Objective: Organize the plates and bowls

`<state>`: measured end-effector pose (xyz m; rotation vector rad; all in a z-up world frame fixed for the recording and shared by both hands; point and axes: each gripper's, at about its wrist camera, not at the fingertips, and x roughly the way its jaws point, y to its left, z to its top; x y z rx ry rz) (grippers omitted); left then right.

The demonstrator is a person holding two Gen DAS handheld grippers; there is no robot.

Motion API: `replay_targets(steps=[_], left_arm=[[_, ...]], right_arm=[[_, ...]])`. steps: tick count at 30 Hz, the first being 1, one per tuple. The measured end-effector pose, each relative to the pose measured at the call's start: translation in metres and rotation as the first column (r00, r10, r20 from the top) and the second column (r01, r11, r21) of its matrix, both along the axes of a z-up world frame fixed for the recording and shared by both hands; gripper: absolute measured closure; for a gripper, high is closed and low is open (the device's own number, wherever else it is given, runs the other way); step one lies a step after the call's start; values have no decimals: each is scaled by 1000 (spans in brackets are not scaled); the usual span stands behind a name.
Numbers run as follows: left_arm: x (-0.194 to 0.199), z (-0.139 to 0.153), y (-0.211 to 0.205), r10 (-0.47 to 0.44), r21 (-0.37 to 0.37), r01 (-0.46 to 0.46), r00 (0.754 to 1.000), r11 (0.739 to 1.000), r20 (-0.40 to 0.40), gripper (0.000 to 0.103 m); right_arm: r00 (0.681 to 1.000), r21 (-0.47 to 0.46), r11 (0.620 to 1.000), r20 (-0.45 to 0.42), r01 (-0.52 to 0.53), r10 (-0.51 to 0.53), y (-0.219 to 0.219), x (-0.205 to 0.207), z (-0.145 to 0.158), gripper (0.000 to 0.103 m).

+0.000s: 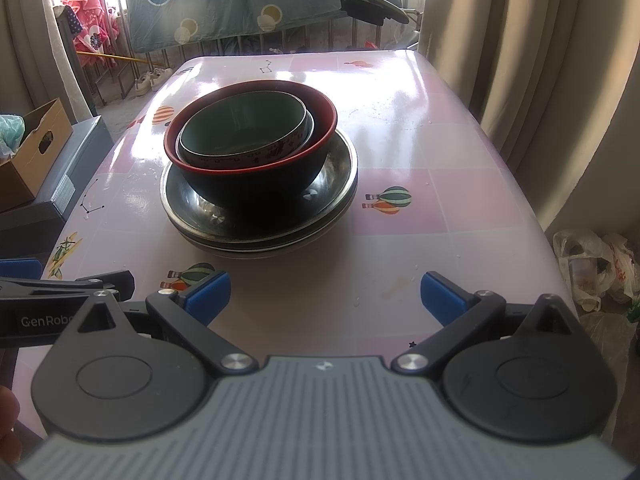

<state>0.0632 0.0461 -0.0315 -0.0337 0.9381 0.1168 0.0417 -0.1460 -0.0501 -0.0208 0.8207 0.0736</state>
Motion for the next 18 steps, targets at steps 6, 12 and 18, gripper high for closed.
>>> replay_targets(steps=[6,12,18], left_arm=[[-1,-1,1,1,0,-1,1000,1000,1,0],[-1,-1,0,3,3,-3,1000,1000,1,0],[-1,-1,0,3,3,-3,1000,1000,1,0]], right_arm=[[1000,-1,1000,1,0,0,0,0,0,1],[1000,0,1000,1,-1,1,0,0,0,1],[1000,-1,1000,2,-2,2,0,0,0,1]])
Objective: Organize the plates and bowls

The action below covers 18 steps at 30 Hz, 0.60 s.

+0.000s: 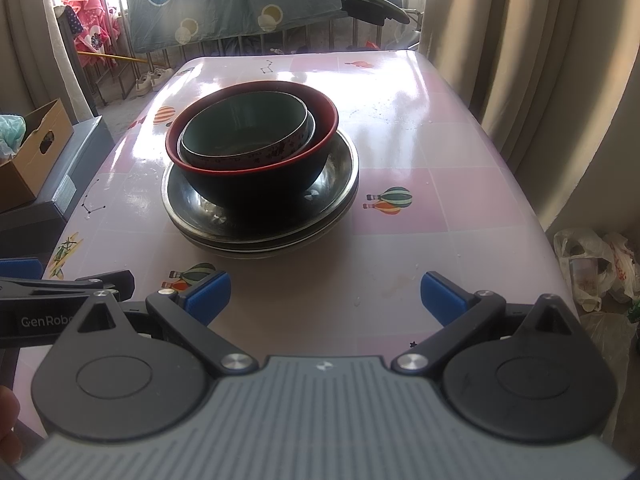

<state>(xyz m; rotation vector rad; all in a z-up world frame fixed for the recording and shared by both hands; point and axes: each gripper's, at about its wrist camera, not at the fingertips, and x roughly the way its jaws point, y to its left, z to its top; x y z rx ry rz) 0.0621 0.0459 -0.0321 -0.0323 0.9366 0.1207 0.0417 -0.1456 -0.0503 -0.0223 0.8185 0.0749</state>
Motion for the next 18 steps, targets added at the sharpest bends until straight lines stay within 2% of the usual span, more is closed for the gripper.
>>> replay_targets(steps=[8,18], left_arm=[[1,1,-3,-7,-1,7,1000,1000,-4,0],[3,0,-23,-59,-8,59,998,998,-16,0]], right_arm=[[1000,-3,1000,0,1,-1,0,0,0,1],[999,-18,999,-8,34,-35,-16,-4,2,1]])
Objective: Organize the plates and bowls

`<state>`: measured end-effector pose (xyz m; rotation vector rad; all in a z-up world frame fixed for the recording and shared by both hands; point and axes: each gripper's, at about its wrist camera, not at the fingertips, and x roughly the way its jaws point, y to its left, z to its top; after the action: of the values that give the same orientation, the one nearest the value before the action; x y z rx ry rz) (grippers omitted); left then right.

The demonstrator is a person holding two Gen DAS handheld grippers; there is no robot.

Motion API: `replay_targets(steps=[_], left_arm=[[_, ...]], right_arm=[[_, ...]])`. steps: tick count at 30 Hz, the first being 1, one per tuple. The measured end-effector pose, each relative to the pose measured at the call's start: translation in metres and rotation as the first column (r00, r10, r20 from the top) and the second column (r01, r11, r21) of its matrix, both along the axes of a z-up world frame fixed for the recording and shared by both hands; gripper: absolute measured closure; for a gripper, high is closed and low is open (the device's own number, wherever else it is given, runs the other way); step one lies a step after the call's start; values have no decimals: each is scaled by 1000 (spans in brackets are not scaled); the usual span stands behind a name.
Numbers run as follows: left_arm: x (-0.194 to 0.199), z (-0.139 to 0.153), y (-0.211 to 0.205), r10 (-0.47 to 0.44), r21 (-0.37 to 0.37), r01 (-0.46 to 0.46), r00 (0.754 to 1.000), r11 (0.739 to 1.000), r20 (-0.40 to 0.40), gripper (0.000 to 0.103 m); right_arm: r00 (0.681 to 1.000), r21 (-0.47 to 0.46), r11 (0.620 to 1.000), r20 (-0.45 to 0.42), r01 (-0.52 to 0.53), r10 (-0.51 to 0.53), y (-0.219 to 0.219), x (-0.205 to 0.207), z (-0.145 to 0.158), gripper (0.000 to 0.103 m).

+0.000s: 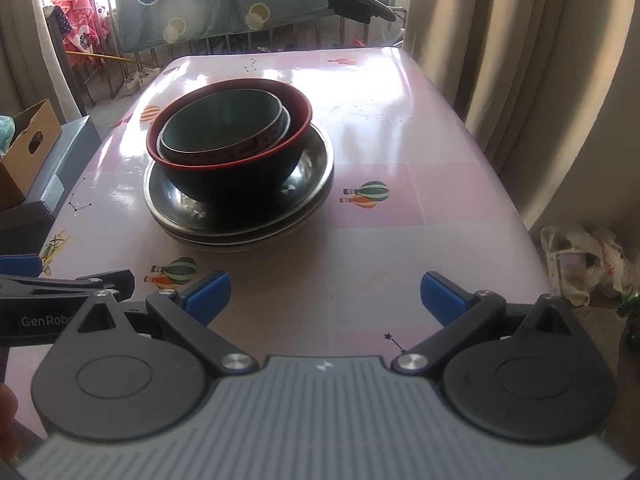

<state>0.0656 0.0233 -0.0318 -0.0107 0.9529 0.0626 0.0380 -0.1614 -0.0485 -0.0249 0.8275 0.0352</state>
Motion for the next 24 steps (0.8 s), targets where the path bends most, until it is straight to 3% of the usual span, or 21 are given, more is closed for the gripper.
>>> replay_targets(steps=[24], left_arm=[[5,-7,-13,-14,10,15,1000,1000,-22,0]], right_arm=[[999,10,1000,-24,29,-28,-16,-2,-8,1]])
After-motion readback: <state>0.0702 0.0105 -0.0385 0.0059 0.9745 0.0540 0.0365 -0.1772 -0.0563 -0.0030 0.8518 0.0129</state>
